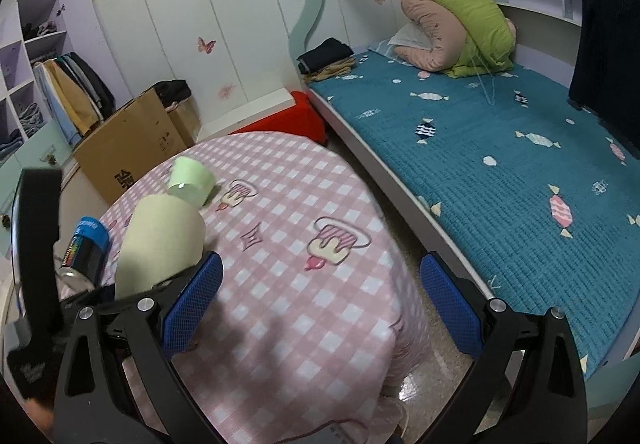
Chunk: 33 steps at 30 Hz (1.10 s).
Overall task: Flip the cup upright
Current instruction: 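Move the right tool toward the pale green cup and grasp its body, then lift the pale green cup with the right tool and rotate it upright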
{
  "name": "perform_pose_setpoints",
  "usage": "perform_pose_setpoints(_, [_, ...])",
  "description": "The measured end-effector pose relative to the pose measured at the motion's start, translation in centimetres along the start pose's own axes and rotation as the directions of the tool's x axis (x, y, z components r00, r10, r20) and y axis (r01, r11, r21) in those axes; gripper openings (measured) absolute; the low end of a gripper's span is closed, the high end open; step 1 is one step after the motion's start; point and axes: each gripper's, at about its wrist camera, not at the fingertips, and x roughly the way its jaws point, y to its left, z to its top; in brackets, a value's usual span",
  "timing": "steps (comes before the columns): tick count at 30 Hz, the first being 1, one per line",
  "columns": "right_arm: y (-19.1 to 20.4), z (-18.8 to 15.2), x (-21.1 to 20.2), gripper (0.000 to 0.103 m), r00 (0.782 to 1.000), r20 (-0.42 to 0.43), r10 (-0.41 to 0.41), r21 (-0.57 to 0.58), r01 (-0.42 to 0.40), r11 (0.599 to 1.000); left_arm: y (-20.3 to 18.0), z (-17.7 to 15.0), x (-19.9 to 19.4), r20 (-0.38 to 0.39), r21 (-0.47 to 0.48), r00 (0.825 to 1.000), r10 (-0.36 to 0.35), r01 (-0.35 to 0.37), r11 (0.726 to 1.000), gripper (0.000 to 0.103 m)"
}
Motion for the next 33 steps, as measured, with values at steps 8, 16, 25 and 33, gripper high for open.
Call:
perform_pose_setpoints(8, [1.7, -1.2, -2.2, 0.096, 1.0, 0.003, 0.006, -0.031, -0.006, 1.0, 0.2, -2.2, -1.6, -0.005, 0.005, 1.0, -0.001, 0.001, 1.0, 0.077])
perform_pose_setpoints(16, [1.9, -1.3, -4.0, 0.096, 1.0, 0.004, 0.016, -0.012, -0.016, 1.0, -0.2, -2.6, -3.7, 0.047, 0.041, 0.998, -0.037, 0.035, 0.999, 0.089])
perform_pose_setpoints(25, [4.9, 0.2, -5.6, 0.096, 0.996, 0.033, 0.088, -0.033, -0.087, 0.996, 4.1, -2.0, -10.0, 0.155, -0.001, 0.985, -0.08, 0.081, 0.997, 0.093])
perform_pose_setpoints(33, [8.8, 0.5, -0.2, 0.096, 0.963, -0.144, 0.228, -0.017, -0.233, 0.972, 11.4, -1.7, -10.7, 0.164, -0.098, 0.983, 0.078, -0.062, 0.993, 0.093])
